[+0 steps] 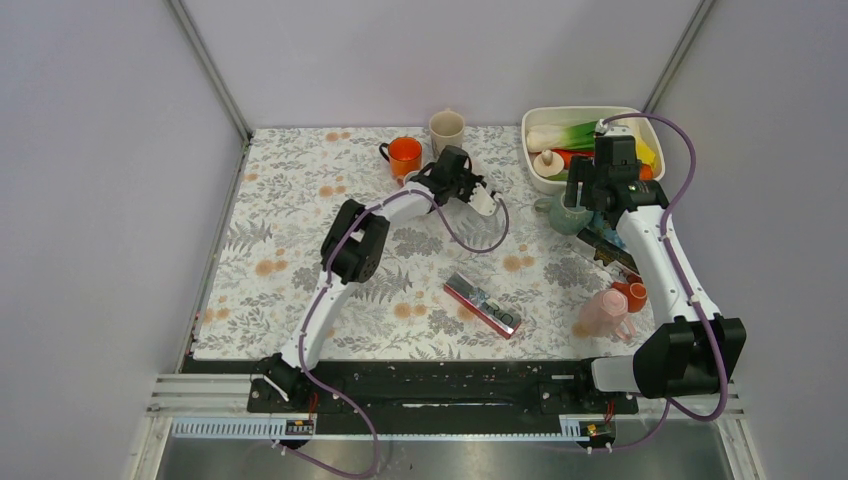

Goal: Turn the mug right side up

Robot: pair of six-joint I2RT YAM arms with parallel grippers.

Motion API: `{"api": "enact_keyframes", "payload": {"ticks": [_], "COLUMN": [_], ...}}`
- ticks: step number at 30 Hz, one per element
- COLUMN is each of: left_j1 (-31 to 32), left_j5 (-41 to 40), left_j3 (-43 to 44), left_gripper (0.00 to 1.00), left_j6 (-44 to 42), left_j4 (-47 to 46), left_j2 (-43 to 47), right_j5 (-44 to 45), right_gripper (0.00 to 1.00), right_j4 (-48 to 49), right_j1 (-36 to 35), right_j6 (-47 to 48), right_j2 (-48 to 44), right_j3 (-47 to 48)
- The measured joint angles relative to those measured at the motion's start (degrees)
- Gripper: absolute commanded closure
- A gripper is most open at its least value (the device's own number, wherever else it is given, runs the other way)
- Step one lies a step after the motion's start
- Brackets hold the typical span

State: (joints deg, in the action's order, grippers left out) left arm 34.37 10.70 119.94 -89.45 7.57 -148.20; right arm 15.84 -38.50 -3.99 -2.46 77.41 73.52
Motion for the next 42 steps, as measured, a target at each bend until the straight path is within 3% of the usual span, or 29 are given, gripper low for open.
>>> {"api": "enact_keyframes", "payload": {"ticks": [4, 11, 17, 21, 30, 34, 37, 42], "left_j1": [0.48, 0.74, 0.63, 0.13, -2.84, -3.52, -3.98, -5.49], "left_j5": [0.0, 0.0, 0.63, 1.88, 3.61, 3.63, 3.61, 3.63], "left_j3": [-1.31, -3.56, -3.13, -2.86, -6.86, -11.8, -12.79, -13.75], "left_gripper": [0.84, 0.46, 0.28, 0.18, 0.13, 0.13, 0.13, 0.13], "left_j6": [2.58, 11.06, 20.76, 31.69, 52.81, 57.9, 60.26, 63.39], "left_j4": [-0.02, 7.58, 19.96, 28.06, 40.87, 44.09, 45.2, 45.7], "left_j2": [2.47, 12.74, 23.65, 29.42, 39.76, 44.48, 45.13, 45.13], "right_j5": [0.0, -1.88, -7.67, -12.61, -14.23, -14.95, -15.32, -15.02], "right_gripper": [0.11, 0.1, 0.15, 0.22, 0.33, 0.26, 0.22, 0.2], "right_j4": [-0.52, -2.97, -4.66, -5.53, -6.91, -7.08, -6.29, -5.9], "right_j1": [0.09, 2.6, 6.43, 6.93, 6.93, 6.54, 3.63, -6.54], "right_j6": [0.0, 0.04, 0.02, -0.81, -2.78, -0.61, 7.13, 31.1], "right_j2": [-0.2, -0.26, 1.16, 5.75, 20.0, 22.12, 21.97, 22.91], "right_j3": [0.02, 1.55, 4.5, 6.75, 14.91, 15.43, 15.39, 15.41]}}
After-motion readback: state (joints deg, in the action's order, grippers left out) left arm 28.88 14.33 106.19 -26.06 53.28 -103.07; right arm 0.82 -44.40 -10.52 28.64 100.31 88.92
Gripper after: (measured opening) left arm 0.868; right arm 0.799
